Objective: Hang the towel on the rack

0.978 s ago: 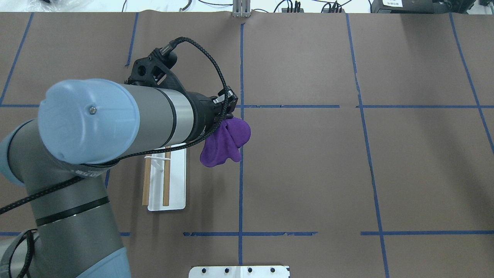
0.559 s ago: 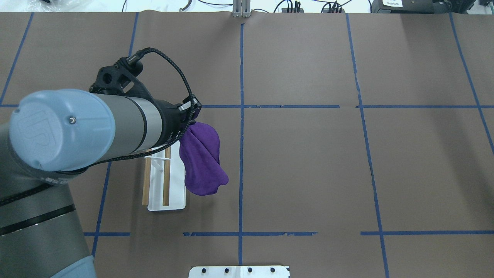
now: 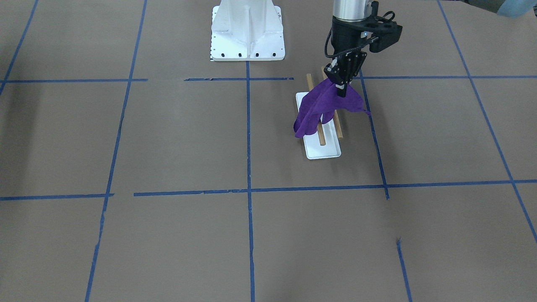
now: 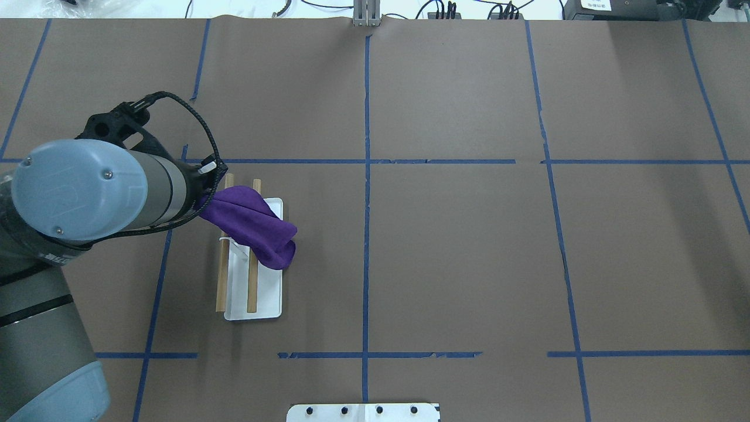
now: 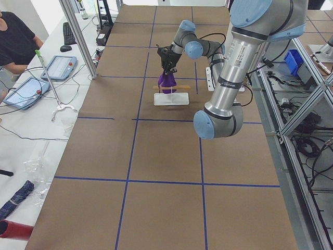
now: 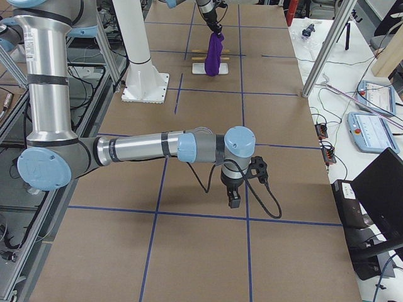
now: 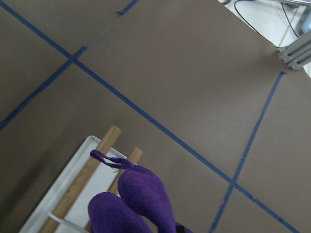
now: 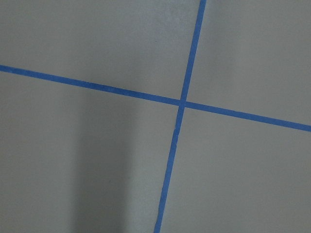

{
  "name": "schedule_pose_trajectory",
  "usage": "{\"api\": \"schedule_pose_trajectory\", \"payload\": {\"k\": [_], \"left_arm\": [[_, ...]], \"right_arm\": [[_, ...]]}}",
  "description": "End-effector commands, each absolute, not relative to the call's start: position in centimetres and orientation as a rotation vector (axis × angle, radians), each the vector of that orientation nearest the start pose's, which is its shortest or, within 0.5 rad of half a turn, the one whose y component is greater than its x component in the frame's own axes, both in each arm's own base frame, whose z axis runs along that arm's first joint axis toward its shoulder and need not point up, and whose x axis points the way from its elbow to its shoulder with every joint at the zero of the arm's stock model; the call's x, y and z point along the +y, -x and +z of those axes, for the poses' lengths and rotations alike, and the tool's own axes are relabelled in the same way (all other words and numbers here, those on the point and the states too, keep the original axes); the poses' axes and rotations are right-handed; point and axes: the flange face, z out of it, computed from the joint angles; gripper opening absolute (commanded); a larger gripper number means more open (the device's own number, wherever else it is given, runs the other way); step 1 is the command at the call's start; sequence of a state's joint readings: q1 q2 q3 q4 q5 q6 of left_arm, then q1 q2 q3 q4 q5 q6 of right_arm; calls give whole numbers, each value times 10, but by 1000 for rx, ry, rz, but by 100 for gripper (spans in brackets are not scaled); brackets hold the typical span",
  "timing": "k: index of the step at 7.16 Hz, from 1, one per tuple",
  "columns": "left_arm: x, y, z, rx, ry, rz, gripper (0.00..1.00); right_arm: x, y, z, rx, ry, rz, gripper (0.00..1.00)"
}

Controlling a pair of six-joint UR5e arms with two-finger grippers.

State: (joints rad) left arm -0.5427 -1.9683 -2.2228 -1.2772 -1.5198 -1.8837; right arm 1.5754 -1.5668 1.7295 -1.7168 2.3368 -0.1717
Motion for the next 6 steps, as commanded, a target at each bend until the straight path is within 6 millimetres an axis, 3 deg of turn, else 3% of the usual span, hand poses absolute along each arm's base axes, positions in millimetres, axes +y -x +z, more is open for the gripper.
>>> {"api": "schedule_pose_trajectory", "payload": {"k": [1,3,4,5,6], "left_arm": [[-375,-347,271,657,-132,-848,0],[-369,-346,296,601,-163,-845,0],[-366,-352,298,598,-159,-833,0],[-364,-357,300,594,-157,-826,63],[-362,-361,300,595,-154,-816,100]], "right_arm": [[-490,-65,591,-777,-86,-158,100],[-490,-65,586,-778,-95,-161,100],[-489,-65,584,-778,-98,-162,100],[-489,-65,585,-778,-97,-162,100],[-489,-65,586,-776,-96,-162,100]]}}
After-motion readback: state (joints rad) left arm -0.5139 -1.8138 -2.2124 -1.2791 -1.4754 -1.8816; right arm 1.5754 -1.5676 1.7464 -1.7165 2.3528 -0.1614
